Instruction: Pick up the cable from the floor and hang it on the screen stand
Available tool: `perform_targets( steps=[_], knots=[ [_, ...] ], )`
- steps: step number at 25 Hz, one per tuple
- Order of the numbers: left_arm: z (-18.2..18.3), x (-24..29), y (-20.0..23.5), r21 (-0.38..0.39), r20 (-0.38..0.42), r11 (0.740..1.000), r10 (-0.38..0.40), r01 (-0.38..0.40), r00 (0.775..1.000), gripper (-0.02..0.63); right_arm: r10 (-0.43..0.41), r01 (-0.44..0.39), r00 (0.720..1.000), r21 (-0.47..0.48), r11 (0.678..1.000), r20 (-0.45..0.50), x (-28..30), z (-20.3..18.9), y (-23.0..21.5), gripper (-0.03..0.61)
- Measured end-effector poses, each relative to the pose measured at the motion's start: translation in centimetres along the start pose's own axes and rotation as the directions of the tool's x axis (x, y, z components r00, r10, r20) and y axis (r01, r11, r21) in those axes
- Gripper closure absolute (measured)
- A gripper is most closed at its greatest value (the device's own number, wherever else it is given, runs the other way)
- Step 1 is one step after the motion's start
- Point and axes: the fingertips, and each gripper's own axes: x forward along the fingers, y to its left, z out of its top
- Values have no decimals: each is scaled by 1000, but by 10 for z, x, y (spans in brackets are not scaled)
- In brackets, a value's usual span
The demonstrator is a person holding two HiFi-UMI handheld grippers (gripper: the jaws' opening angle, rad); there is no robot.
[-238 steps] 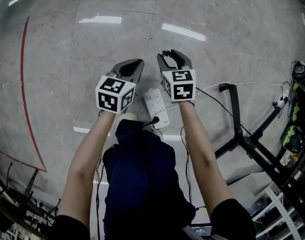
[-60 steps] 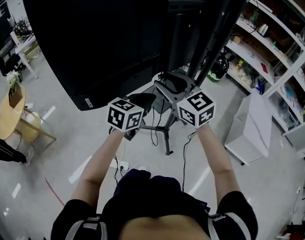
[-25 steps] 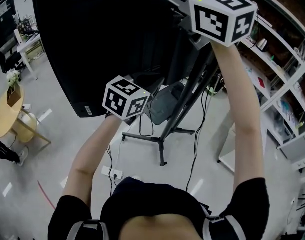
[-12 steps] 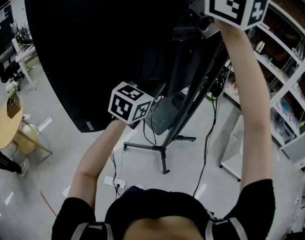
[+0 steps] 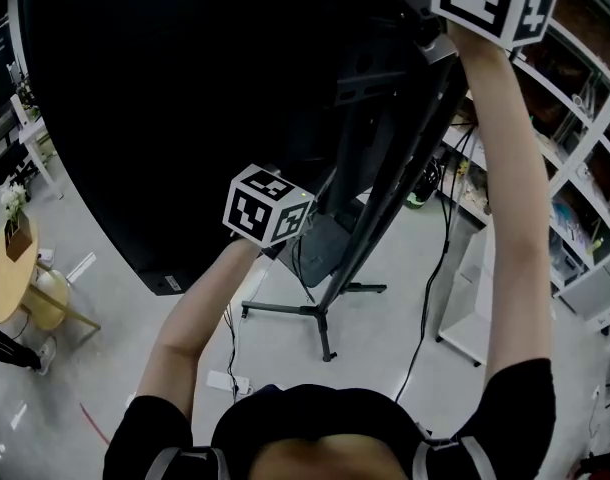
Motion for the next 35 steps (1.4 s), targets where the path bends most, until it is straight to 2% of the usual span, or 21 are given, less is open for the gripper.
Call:
perform_targets(
  steps=[4, 10, 13, 17, 21, 25, 30, 35],
  knots=[
    [29, 20, -1, 14, 11, 999, -30, 29, 1000, 611, -46, 45, 999, -35, 998, -2, -9, 21, -39, 394],
    [55, 40, -27, 21, 24, 995, -100, 100, 995, 611, -106, 106, 994, -54, 993, -6, -42, 42, -69, 394],
    [66, 52, -54, 40, 29, 989, -141, 139, 990, 611, -146, 146, 989, -58, 988, 1, -77, 49, -82, 396],
    [67, 67, -87, 57, 25, 983, -175, 173, 984, 611, -206, 206, 978, -9, 978, 30, -137, 46, -97, 396],
    [51, 74, -114, 49, 4, 980, -191, 190, 982, 611, -206, 205, 978, 25, 978, 27, -179, 29, -89, 396],
    [37, 77, -137, 45, -19, 979, -198, 198, 980, 611, -251, 252, 968, 71, 965, -15, -218, -11, -85, 399],
    [26, 76, -159, 45, -39, 980, -195, 196, 980, 611, -270, 278, 960, 117, 954, -76, -250, -58, -75, 403],
    [5, 69, -166, 23, -77, 982, -184, 186, 980, 611, -275, 286, 958, 180, 941, -86, -266, -94, -58, 407]
  ],
)
